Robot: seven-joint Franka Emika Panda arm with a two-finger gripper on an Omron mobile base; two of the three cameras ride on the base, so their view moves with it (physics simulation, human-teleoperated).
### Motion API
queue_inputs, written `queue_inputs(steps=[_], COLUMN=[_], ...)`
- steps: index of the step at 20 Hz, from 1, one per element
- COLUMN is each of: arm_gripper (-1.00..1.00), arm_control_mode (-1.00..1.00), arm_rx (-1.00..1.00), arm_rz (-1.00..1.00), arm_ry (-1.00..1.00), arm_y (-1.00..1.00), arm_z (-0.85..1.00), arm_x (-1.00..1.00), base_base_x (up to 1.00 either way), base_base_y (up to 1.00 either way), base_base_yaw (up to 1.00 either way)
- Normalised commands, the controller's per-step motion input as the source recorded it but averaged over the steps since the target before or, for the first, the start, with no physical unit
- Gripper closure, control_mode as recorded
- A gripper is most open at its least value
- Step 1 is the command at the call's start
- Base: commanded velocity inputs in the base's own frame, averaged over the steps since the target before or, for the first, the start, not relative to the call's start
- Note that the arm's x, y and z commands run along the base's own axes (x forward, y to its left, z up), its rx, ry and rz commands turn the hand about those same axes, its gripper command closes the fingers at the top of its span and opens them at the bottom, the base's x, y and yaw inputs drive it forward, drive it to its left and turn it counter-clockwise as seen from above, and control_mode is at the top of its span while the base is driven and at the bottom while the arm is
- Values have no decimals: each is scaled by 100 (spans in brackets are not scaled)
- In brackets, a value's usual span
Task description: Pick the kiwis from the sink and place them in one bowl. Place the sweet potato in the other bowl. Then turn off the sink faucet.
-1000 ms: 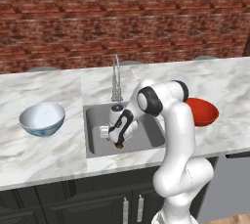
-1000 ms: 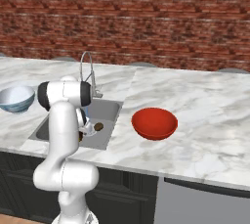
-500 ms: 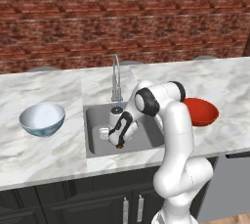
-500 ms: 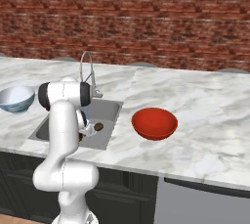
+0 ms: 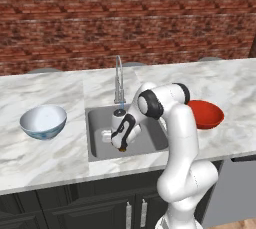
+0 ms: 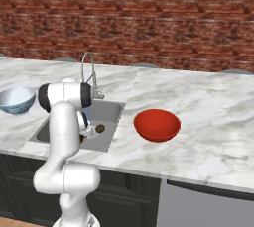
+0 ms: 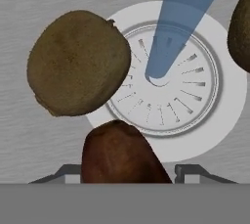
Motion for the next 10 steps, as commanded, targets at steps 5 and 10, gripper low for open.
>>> queue_inputs(steps=[5, 10], arm_gripper=[100, 100], arm_control_mode=[-100, -100], arm_rx=[0, 0], arm_rz=[0, 0], arm_ry=[0, 0], arm_y=[0, 0], arm_z=[30, 36], arm_x=[0, 0], base_base_x=[0, 0], base_base_y=[0, 0], base_base_yaw=[0, 0])
